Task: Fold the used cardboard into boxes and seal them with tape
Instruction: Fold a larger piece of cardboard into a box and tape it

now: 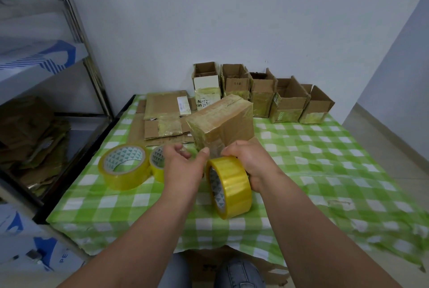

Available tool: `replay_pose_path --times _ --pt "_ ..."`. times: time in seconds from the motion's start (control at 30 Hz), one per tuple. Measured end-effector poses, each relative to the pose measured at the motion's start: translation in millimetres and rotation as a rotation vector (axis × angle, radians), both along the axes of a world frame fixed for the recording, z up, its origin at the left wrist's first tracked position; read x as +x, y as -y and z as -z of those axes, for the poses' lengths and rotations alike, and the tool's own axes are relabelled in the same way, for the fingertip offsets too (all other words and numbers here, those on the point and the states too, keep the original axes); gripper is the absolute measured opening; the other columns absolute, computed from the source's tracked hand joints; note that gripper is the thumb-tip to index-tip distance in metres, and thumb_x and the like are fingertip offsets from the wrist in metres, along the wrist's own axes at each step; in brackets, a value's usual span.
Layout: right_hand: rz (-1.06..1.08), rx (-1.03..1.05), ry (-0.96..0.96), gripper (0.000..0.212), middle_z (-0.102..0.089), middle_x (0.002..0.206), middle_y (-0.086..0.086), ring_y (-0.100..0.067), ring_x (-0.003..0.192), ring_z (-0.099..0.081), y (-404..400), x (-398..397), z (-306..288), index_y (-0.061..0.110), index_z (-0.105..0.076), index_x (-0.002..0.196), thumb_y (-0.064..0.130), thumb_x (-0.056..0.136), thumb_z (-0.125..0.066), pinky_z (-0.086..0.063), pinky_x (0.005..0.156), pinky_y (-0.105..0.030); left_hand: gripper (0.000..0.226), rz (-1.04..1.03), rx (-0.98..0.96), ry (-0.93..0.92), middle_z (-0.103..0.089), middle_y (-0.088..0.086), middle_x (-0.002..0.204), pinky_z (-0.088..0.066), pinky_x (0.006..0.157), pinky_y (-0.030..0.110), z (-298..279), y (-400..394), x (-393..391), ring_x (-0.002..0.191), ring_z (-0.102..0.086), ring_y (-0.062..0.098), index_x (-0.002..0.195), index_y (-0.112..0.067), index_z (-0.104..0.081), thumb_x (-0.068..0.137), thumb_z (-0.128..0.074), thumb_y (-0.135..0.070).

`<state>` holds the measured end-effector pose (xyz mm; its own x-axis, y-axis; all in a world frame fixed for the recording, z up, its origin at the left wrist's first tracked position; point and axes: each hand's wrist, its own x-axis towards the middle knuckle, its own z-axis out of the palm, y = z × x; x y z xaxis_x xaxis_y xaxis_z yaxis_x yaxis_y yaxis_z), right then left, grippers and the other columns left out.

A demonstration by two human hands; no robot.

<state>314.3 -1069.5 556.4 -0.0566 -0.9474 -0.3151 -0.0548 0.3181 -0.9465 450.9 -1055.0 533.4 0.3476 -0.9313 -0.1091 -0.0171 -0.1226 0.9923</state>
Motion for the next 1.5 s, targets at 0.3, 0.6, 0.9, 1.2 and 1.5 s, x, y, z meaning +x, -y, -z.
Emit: replay_pose_path --times 0.3,0.6,0.9,1.2,1.5 --pt "-0.003 -0.056 -0.035 0.019 -0.059 0.068 -0.006 -0.024 0.071 -0.055 -4 -2 1 0.015 -0.062 0.068 0.01 0.086 -0.069 -0.043 0.071 -0.037 0.049 0.324 -0.229 0.908 -0.033 -0.005 0.148 -0.027 0.112 0.037 -35 39 10 0.135 -0.027 0.02 0.135 -0.04 -0.055 0.088 -0.068 -0.042" --pt "0.023 -0.117 -0.037 0.02 -0.062 0.074 -0.008 -0.023 0.073 -0.055 -10 -3 6 0.017 -0.063 0.067 0.012 0.087 -0.068 -0.042 0.069 -0.037 0.046 0.331 -0.286 1.066 -0.046 -0.006 0.131 -0.035 0.104 0.037 -27 44 10 0.125 -0.034 0.02 0.128 -0.038 -0.057 0.084 -0.069 -0.042" --pt "0.083 -0.135 -0.033 0.017 -0.06 0.073 -0.008 -0.021 0.07 -0.053 -13 -4 11 0.015 -0.063 0.07 0.012 0.086 -0.066 -0.042 0.065 -0.034 0.043 0.319 -0.255 1.013 -0.046 -0.007 0.126 -0.035 0.103 0.035 -27 50 2 0.124 -0.033 0.018 0.125 -0.035 -0.061 0.085 -0.071 -0.043" --pt "0.224 -0.115 0.084 0.022 -0.053 0.067 -0.009 -0.025 0.069 -0.049 -19 -15 14 0.022 -0.057 0.056 0.011 0.073 -0.065 -0.04 0.067 -0.041 0.041 0.27 -0.208 0.96 -0.048 -0.007 0.107 -0.044 0.097 0.04 -32 64 15 0.115 -0.047 0.022 0.122 -0.029 -0.064 0.083 -0.074 -0.038" --pt "0.195 -0.101 0.207 0.021 -0.07 0.096 -0.026 -0.034 0.085 -0.061 -14 -17 16 0.016 -0.061 0.062 0.006 0.079 -0.067 -0.049 0.081 -0.047 0.061 0.338 -0.278 1.049 -0.045 -0.007 0.134 -0.034 0.107 0.039 -15 58 19 0.125 -0.033 0.019 0.135 -0.034 -0.05 0.08 -0.077 -0.037"
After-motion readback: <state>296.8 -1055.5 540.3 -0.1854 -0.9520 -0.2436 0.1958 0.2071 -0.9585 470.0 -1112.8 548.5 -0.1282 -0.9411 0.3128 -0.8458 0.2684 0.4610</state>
